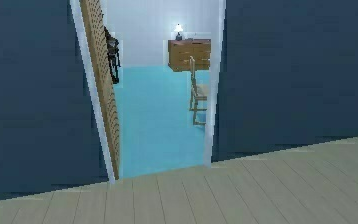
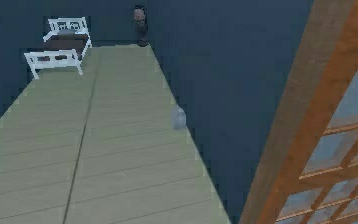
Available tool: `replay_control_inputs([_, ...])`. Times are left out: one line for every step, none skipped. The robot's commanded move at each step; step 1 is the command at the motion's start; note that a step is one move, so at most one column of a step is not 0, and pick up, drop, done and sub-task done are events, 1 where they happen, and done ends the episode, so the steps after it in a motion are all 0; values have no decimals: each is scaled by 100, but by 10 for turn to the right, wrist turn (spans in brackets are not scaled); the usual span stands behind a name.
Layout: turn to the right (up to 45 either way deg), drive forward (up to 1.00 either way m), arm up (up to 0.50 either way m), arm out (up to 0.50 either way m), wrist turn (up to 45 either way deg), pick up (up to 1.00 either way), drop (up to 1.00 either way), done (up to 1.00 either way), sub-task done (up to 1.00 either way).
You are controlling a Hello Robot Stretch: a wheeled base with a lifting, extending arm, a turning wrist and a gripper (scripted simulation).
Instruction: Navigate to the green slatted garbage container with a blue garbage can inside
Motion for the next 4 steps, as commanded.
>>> replay_control_inputs([-60,0,0,0,0,0,0,0,0])
replay_control_inputs([0,100,0,0,0,0,0,0,0])
replay_control_inputs([-90,0,0,0,0,0,0,0,0])
replay_control_inputs([0,35,0,0,0,0,0,0,0])
